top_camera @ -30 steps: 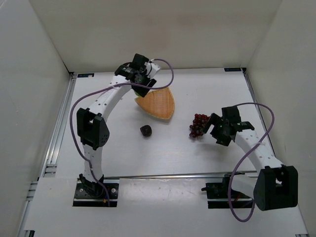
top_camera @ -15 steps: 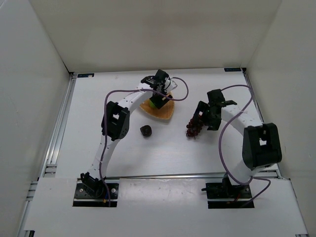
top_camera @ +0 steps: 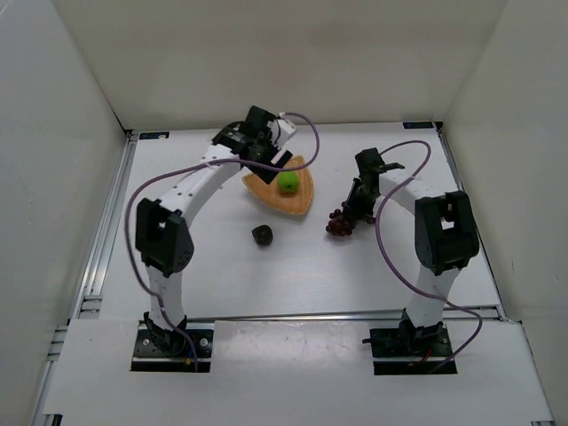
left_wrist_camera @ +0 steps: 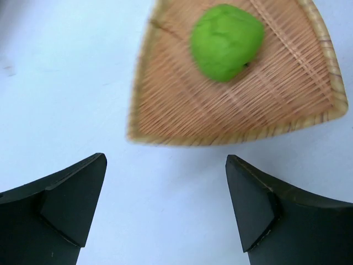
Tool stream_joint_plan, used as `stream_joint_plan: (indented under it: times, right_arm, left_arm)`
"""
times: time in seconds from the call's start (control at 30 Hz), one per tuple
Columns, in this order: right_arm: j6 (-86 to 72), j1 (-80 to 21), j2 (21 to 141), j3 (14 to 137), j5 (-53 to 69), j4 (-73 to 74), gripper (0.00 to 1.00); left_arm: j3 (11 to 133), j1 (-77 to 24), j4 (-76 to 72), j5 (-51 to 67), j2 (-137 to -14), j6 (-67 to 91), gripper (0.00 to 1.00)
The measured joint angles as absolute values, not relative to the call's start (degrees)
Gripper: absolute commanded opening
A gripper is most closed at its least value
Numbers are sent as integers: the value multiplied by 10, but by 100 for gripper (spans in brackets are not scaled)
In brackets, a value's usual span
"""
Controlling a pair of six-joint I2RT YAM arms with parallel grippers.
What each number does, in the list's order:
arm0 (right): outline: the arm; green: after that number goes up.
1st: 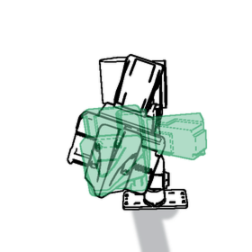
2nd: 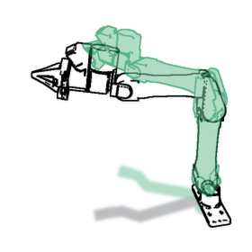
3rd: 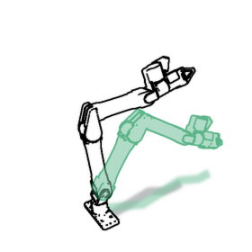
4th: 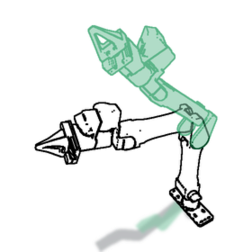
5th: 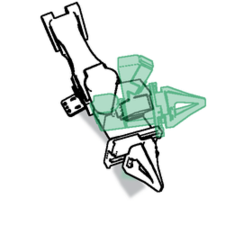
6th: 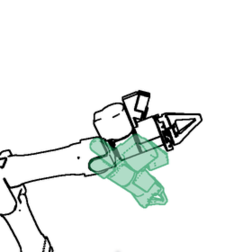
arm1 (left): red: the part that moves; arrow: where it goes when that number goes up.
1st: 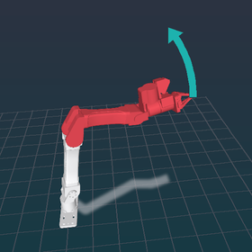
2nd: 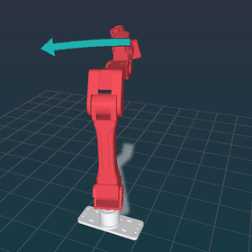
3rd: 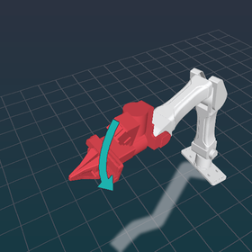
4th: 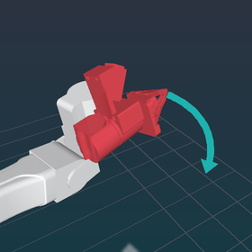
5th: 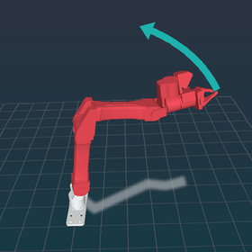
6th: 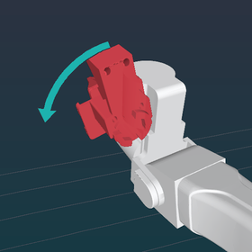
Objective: Place and organize the fake fruits in the fruit bowl
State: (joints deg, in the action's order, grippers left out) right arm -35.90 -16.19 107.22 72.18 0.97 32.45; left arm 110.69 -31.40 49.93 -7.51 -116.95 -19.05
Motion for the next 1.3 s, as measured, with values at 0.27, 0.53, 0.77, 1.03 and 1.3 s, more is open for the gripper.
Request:
stream_joint_plan:
  times: [0.27,0.53,0.77,1.03,1.3]
  right_arm:
    - [-302,-232,1097,922,-19,396,17]
    - [-250,-324,1160,1175,-24,388,17]
    - [-232,-344,1297,1251,8,368,34]
    - [-231,-365,1347,1251,21,368,78]
    - [-228,-375,1321,1221,16,368,86]
  left_arm:
    - [964,-200,484,-71,-965,-164,100]
    - [856,-101,507,-54,-955,-134,100]
    - [844,-81,508,-32,-957,-117,100]
    - [826,-84,507,-16,-974,-110,100]
    - [824,-84,508,-10,-977,-108,100]
